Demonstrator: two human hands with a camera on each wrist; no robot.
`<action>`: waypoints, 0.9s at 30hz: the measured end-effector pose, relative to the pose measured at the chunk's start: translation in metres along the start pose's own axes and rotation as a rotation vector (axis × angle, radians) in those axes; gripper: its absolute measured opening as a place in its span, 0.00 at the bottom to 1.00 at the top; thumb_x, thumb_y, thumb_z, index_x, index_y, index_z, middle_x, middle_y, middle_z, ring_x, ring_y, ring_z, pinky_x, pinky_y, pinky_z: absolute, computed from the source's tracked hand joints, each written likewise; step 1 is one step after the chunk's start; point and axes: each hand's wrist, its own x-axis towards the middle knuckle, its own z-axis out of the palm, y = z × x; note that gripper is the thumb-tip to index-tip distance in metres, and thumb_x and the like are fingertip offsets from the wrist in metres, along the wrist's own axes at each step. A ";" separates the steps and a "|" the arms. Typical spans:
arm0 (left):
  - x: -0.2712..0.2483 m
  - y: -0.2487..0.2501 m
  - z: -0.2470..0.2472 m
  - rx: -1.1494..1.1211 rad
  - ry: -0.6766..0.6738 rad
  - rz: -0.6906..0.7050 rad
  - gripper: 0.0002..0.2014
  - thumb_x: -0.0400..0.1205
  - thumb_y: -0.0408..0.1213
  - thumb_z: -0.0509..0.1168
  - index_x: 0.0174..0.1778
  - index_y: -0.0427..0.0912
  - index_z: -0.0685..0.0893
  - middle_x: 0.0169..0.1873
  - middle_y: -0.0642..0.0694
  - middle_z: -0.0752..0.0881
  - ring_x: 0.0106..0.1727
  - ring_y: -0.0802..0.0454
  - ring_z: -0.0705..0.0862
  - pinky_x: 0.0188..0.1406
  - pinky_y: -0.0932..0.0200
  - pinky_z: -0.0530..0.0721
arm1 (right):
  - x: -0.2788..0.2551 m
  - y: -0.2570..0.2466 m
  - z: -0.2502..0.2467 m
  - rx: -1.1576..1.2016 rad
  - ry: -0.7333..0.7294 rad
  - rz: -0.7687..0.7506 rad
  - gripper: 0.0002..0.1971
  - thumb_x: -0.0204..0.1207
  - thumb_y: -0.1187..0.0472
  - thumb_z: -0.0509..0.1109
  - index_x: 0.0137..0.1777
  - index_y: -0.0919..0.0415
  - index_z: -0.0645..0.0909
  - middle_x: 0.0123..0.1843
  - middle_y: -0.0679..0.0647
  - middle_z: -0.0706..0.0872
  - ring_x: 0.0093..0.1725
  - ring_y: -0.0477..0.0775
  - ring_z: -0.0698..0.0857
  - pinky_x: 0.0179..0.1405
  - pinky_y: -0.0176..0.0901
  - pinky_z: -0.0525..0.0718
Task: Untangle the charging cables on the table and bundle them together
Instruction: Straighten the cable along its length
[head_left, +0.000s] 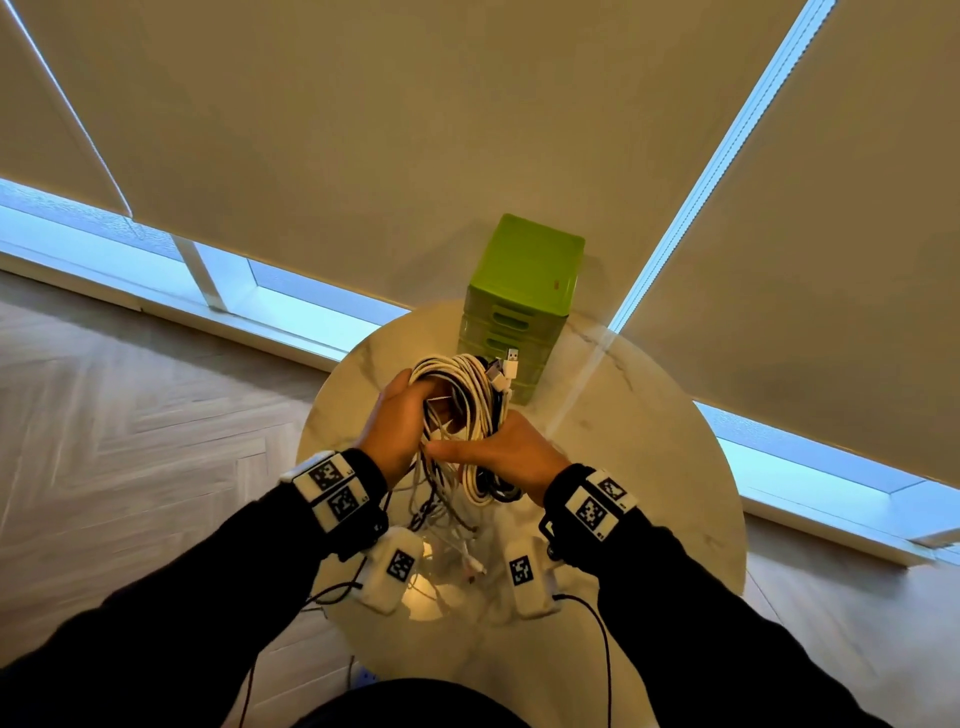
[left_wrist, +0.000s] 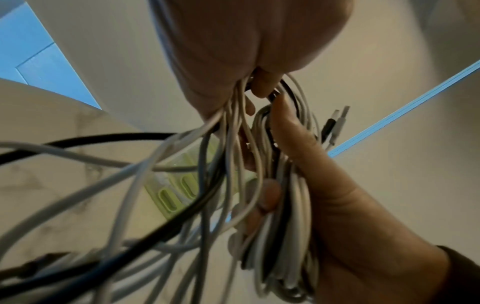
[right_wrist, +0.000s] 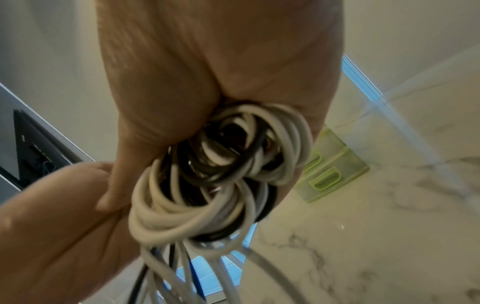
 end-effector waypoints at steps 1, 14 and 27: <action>0.002 0.000 0.004 -0.002 0.015 -0.002 0.14 0.86 0.30 0.58 0.60 0.35 0.88 0.52 0.40 0.92 0.54 0.47 0.91 0.49 0.54 0.90 | 0.000 0.000 -0.001 -0.024 0.002 -0.004 0.24 0.66 0.53 0.87 0.62 0.50 0.88 0.56 0.47 0.93 0.57 0.47 0.90 0.66 0.50 0.86; 0.005 -0.005 0.034 -0.285 -0.103 -0.077 0.15 0.89 0.36 0.53 0.48 0.33 0.83 0.45 0.29 0.80 0.49 0.37 0.79 0.57 0.44 0.79 | 0.015 -0.008 -0.021 -0.386 0.065 -0.135 0.28 0.54 0.52 0.87 0.55 0.38 0.84 0.52 0.45 0.90 0.54 0.47 0.89 0.59 0.54 0.88; 0.006 -0.001 0.030 0.111 -0.169 0.087 0.36 0.80 0.38 0.71 0.82 0.53 0.63 0.68 0.47 0.82 0.70 0.53 0.81 0.71 0.52 0.79 | 0.007 0.001 -0.018 -0.054 0.092 -0.014 0.13 0.63 0.68 0.76 0.49 0.61 0.89 0.44 0.61 0.92 0.47 0.63 0.91 0.55 0.71 0.87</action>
